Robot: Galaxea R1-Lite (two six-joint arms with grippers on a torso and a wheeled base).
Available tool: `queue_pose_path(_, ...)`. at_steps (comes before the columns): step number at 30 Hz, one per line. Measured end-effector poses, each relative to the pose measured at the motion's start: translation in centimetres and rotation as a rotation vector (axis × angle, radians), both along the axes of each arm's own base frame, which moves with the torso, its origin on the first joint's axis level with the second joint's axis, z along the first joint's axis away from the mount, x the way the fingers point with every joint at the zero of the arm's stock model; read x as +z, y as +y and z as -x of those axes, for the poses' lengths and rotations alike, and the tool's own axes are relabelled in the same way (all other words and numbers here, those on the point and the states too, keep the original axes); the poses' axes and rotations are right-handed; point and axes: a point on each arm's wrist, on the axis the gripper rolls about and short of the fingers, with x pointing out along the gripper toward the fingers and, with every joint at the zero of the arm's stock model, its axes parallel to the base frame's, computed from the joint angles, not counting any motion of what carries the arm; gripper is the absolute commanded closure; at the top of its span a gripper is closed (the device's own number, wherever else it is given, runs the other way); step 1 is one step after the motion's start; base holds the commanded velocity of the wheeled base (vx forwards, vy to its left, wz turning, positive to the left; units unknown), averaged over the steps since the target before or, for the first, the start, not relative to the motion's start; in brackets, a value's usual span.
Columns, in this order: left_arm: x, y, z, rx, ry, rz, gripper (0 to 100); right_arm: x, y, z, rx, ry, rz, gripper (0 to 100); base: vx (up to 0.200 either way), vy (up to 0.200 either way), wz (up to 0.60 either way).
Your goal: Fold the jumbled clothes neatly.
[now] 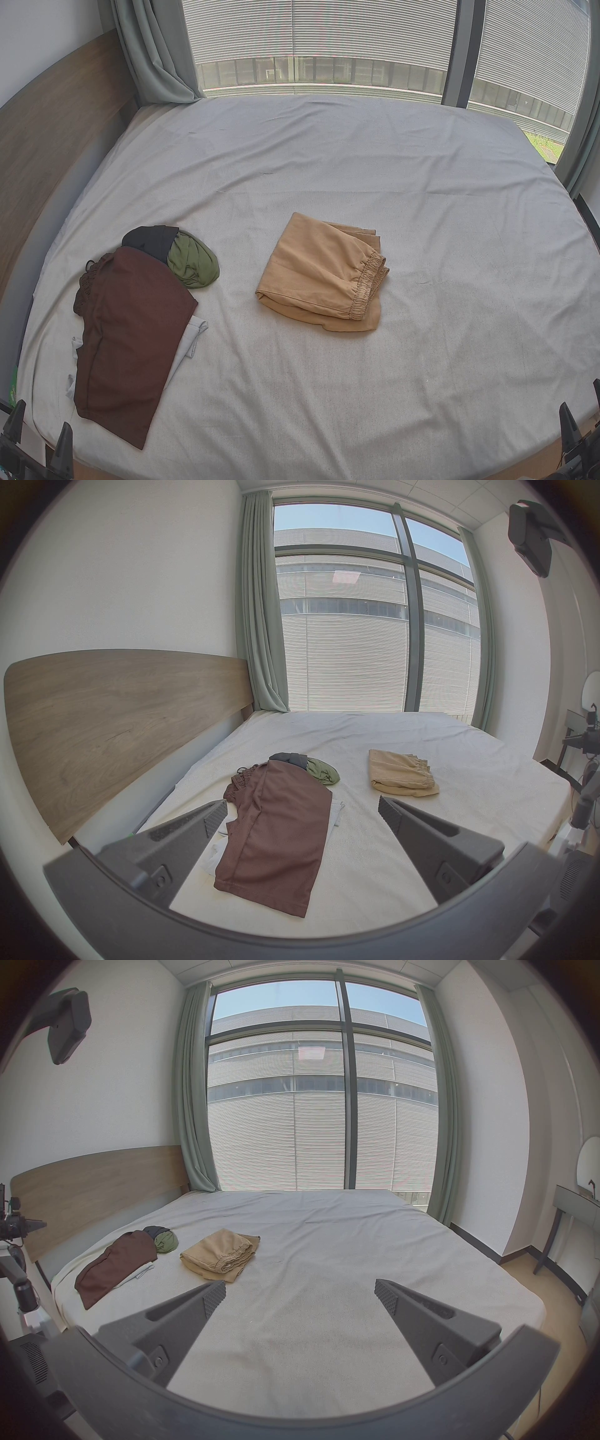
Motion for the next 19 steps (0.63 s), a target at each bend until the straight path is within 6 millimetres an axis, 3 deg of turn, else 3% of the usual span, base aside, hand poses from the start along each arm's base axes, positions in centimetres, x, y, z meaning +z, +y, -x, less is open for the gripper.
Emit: queue_pose_path(19, -0.01, 0.0, 0.0, 0.001, 0.001, -0.002, 0, 0.01, 0.01, 0.0, 0.004, 0.0, 0.003, 0, 0.0, 0.0, 0.0)
